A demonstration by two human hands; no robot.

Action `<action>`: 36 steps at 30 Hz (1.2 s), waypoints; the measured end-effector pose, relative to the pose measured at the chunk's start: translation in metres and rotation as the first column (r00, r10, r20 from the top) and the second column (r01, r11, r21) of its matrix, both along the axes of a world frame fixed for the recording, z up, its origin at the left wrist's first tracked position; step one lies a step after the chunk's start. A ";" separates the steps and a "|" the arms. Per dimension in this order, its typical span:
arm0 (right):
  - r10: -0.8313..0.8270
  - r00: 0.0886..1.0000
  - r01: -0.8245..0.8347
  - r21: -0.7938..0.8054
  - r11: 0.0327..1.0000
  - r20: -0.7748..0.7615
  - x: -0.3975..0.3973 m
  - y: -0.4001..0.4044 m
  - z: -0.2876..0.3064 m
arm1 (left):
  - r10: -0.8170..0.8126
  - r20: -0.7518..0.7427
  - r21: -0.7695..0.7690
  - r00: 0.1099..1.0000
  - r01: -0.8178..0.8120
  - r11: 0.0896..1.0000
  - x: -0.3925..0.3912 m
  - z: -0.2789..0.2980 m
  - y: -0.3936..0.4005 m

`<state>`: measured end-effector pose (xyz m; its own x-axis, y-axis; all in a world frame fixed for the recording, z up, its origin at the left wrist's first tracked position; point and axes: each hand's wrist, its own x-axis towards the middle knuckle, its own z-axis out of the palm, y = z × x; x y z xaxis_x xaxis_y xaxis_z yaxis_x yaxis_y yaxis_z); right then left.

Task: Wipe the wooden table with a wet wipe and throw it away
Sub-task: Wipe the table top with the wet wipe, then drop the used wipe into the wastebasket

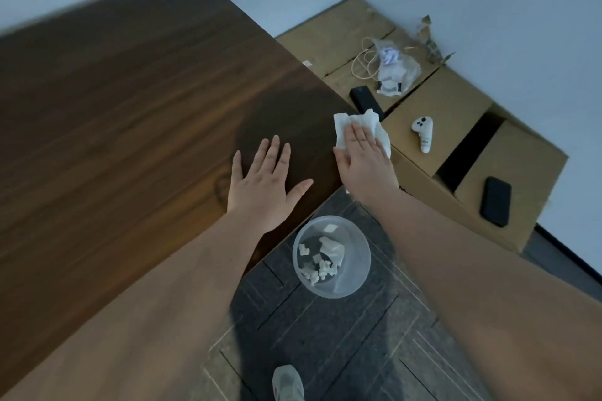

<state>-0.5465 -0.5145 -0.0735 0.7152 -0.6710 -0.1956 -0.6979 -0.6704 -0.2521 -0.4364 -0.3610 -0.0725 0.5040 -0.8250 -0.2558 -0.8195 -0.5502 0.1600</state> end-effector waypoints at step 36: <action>0.063 0.927 0.049 0.286 0.957 -0.369 -0.113 0.040 -0.210 | -0.107 0.116 -0.194 0.987 0.128 0.973 -0.013 -0.017 -0.068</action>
<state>-0.6596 -0.4745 -0.2835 0.5576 -0.5419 -0.6289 -0.7736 -0.6141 -0.1567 -0.4496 -0.4291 -0.0891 0.4157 -0.9090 -0.0304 -0.8945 -0.4146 0.1673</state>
